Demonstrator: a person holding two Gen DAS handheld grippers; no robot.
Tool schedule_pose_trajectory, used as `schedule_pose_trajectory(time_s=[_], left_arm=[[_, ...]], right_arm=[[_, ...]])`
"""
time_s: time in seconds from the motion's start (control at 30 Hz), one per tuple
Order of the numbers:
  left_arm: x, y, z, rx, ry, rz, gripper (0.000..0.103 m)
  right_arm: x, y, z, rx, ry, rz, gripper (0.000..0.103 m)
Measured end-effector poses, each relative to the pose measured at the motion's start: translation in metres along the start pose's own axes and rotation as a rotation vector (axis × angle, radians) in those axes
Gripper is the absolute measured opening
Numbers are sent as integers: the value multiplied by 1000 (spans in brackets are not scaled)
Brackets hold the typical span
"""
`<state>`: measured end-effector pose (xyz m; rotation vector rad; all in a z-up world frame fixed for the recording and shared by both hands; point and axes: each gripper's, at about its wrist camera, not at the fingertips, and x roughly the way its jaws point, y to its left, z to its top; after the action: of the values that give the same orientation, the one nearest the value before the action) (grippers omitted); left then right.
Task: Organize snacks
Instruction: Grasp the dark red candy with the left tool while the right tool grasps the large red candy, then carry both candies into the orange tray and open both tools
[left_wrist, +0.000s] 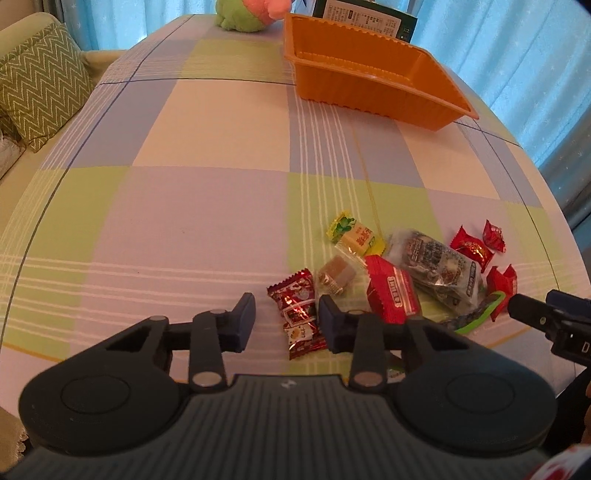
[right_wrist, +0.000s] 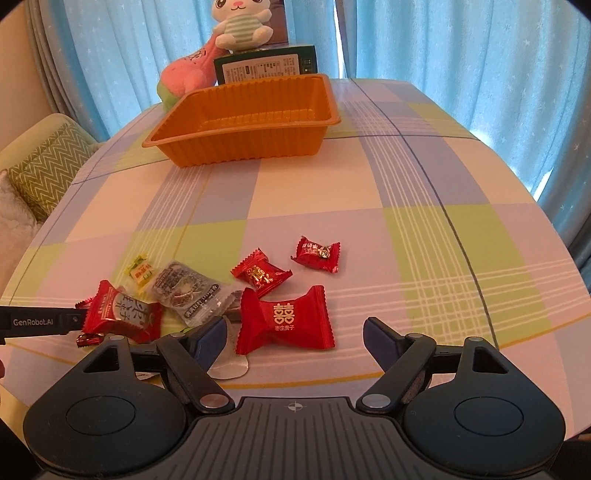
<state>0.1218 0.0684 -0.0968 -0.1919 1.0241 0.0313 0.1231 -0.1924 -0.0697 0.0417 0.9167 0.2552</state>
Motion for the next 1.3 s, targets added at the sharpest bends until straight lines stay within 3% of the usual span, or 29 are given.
schedule_pose_trajectory(time_s=[0.1,0.23,0.33,0.5,0.67,0.73,0.8,1.07,1.3], left_arm=[[0,2,1,28,2,14,20],[-1,4,-1,45,0,19,19],[-4,6,0,41,-14,30,18],[-9,5,4,41,-28,29,18],[-11,3,6,45,-34,25,18],[-11,3,5,49,-32,25,18],[-11,2,5,51,-30,24,18],[-19,0,12,57,-52,25,18],[-24,-14,41,74,-90,-12,18]], right_arm=[[5,1,-1,-8,3,7,81],[9,2,-1,-23,0,14,80],[14,2,0,-30,-1,18,71],[24,3,2,-42,0,12,70],[31,7,3,-64,4,12,58],[30,6,2,-67,-2,13,42],[30,7,2,-76,-5,7,40],[16,3,6,-66,-73,-11,38],[2,0,38,-63,-152,10,38]])
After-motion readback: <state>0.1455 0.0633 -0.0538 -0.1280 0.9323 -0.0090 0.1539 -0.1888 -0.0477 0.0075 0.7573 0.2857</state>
